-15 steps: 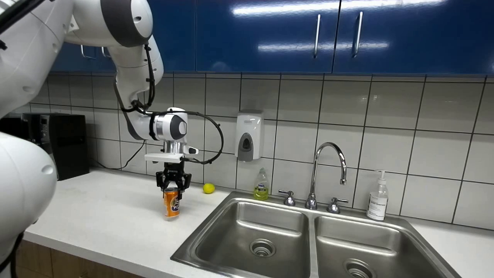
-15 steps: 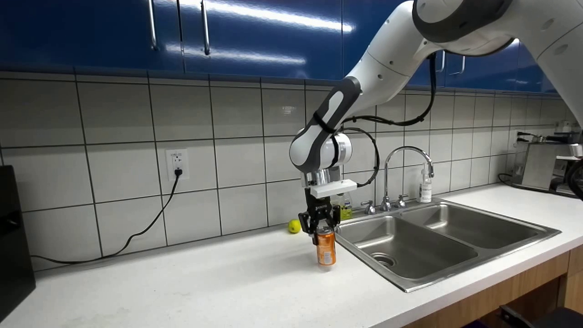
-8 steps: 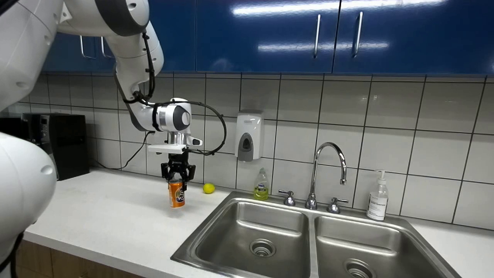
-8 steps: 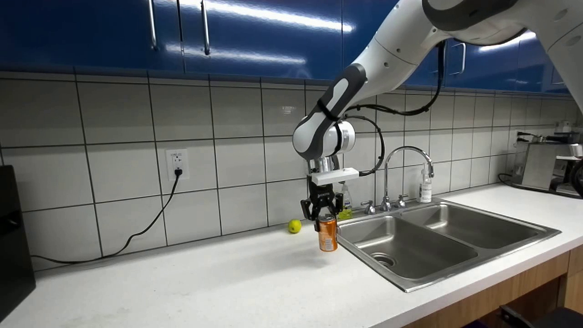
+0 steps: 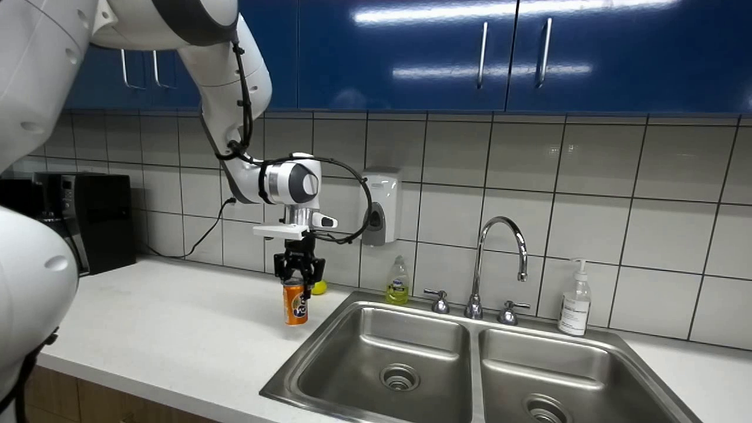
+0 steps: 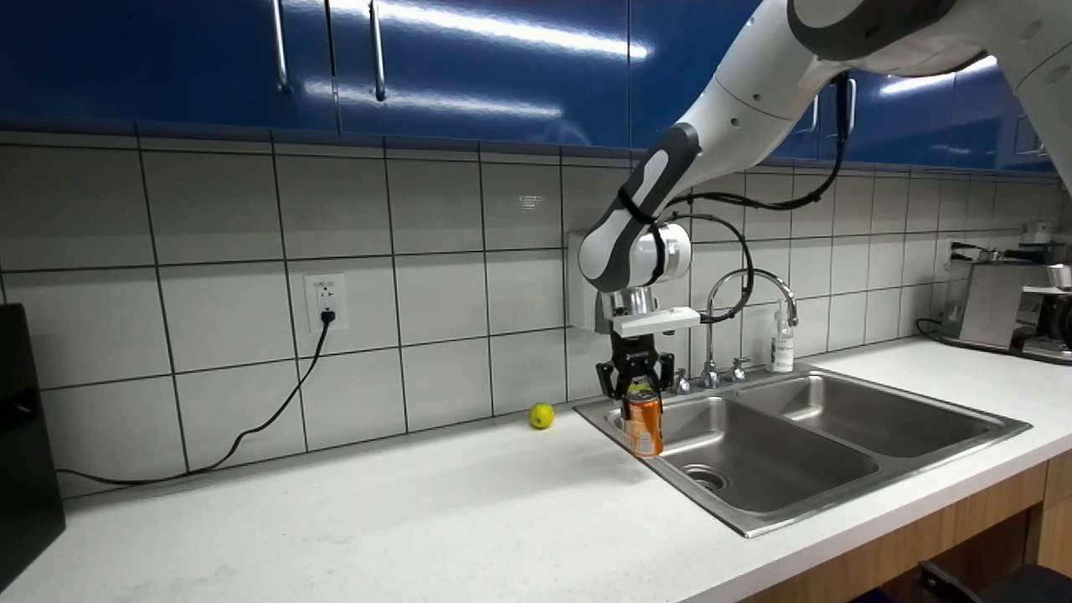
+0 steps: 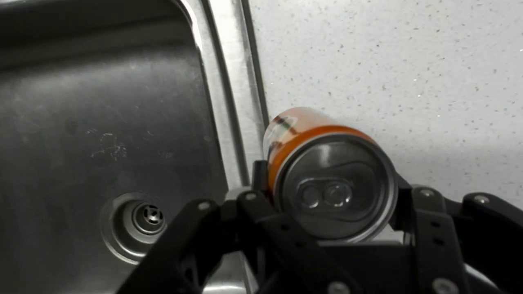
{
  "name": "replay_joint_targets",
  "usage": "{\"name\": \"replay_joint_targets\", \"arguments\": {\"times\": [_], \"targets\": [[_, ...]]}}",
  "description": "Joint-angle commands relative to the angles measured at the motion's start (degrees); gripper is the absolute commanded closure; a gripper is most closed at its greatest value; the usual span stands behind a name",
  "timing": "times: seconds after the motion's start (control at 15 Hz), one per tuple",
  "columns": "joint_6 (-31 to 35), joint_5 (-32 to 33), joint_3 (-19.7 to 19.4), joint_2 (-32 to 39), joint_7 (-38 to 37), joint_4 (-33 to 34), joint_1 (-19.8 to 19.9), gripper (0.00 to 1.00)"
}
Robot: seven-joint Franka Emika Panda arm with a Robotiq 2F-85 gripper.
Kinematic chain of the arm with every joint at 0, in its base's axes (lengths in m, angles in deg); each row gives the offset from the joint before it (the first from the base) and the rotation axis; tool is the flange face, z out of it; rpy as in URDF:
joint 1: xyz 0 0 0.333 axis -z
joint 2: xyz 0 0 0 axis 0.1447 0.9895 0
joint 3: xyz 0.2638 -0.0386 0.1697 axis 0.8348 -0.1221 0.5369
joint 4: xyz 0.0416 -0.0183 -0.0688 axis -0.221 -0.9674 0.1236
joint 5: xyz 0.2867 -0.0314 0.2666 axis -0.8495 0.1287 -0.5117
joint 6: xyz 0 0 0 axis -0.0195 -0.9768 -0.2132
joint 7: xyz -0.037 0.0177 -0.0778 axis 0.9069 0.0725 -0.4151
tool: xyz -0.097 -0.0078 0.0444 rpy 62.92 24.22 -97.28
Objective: Move the can of fanta to the left sink
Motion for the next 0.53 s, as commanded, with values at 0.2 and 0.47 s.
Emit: {"name": "replay_joint_targets", "arguments": {"times": [0.2,0.47], "targets": [[1.09,-3.11,-2.95,-5.03,-0.52,-6.03,5.89,0.62],[2.38,-4.18,-5.06,-5.02,-0.35,-7.24,8.79,0.62]]}}
